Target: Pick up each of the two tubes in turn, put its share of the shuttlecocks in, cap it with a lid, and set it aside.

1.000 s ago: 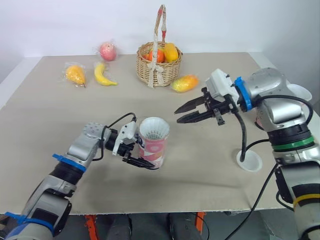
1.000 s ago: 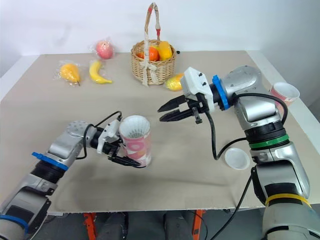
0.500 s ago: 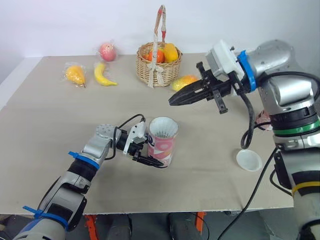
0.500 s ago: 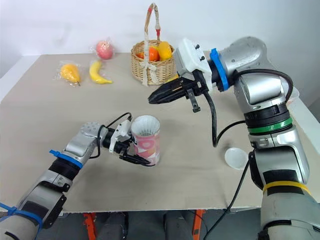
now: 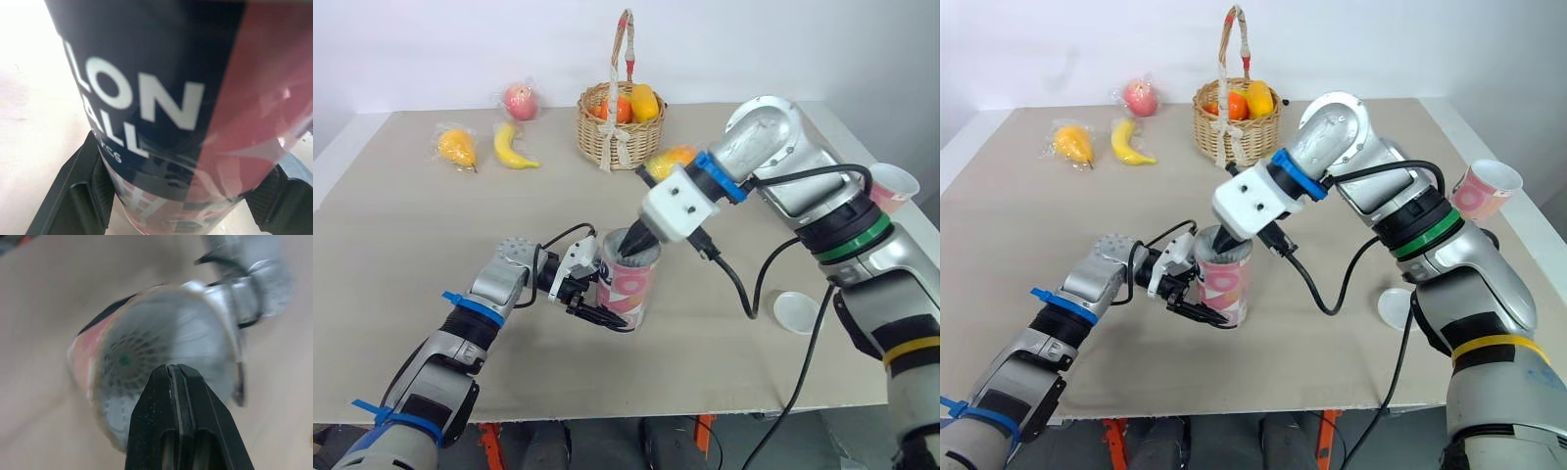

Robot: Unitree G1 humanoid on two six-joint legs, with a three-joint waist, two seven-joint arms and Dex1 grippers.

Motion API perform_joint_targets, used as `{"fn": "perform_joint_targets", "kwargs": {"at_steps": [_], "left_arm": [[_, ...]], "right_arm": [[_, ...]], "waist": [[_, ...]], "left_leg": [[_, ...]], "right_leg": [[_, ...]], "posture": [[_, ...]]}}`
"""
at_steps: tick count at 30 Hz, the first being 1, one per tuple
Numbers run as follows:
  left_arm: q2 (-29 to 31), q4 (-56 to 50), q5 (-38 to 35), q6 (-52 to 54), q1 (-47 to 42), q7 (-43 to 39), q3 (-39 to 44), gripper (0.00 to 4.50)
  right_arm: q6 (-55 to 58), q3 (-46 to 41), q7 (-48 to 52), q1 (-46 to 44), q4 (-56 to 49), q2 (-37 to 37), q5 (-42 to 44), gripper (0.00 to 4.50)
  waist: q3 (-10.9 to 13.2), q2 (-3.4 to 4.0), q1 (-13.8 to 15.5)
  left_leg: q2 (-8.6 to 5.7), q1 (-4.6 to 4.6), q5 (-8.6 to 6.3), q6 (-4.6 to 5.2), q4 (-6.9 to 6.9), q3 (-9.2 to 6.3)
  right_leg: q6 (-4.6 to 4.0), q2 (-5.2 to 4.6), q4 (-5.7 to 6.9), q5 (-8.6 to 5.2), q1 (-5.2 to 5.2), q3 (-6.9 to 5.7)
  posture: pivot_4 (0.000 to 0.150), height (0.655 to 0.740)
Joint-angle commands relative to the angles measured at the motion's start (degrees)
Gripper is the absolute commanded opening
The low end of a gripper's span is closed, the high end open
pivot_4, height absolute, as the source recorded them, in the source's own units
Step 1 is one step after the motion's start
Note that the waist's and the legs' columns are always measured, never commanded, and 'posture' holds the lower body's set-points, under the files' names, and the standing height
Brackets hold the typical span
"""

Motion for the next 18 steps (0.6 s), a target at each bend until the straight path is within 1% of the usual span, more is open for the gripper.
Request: {"fn": "perform_joint_targets", "kwargs": {"at_steps": [1, 4, 7, 10, 14, 18], "left_arm": [[2.0, 0.3, 1.5, 1.0, 0.7, -1.4, -0.5, 3.07], [2.3, -0.2, 1.5, 1.2, 0.8, -1.5, -0.6, 3.07], [2.4, -0.5, 1.5, 1.4, 0.9, -1.3, -0.5, 3.07], [2.5, -1.0, 1.4, 1.7, 1.1, -1.0, -0.4, 3.07], [2.5, -1.6, 1.3, 2.1, 1.5, -0.7, -0.1, 3.07], [2.6, -1.9, 1.3, 1.9, 2.0, -0.7, 0.1, 3.07]], "right_arm": [[-4.8, 6.3, 2.4, -2.5, 1.2, -0.4, 0.0, 0.09], [-7.5, 8.9, 2.4, -3.2, 4.8, 2.9, -2.4, 0.09], [-9.8, 9.3, 2.4, -3.5, 7.9, 5.7, -5.0, 0.09], [-11.0, 9.3, 2.4, -3.5, 8.8, 7.0, -6.2, 0.09], [-10.3, 9.0, 2.4, -3.4, 8.0, 6.7, -4.7, 0.09], [-5.7, 7.0, 2.4, -5.9, 8.0, 5.0, 2.1, 0.09]], "waist": [[0.0, 0.01, 0.0], [0.0, 0.01, -0.2], [0.0, -0.03, -0.6], [0.0, -0.04, -0.9], [0.0, -0.04, -0.9], [0.0, -0.04, -0.9]], "left_leg": [[0.01, 0.00, 0.00, 0.00, 0.00, 0.00], [0.01, 0.04, 0.00, 0.00, 0.00, 0.00], [0.03, 0.06, 0.00, 0.00, 0.01, -0.01], [0.11, 0.22, 0.00, 0.00, 0.01, -0.01], [0.25, 0.46, 0.00, 0.00, 0.00, -0.01], [0.28, 0.45, 0.01, 0.01, 0.00, -0.02]], "right_leg": [[-0.01, 0.00, 0.00, 0.00, 0.00, 0.00], [0.00, 0.01, 0.00, -0.01, 0.01, -0.01], [-0.01, 0.03, 0.06, 0.00, 0.01, -0.01], [-0.06, 0.13, 0.07, 0.03, 0.12, -0.02], [-0.14, 0.30, 0.10, 0.08, 0.29, -0.01], [-0.16, 0.33, 0.12, 0.09, 0.27, 0.02]], "posture": [[0.150, 0.7400], [0.150, 0.7400], [0.150, 0.7400], [0.150, 0.7400], [0.150, 0.7400], [0.150, 0.7400]]}}
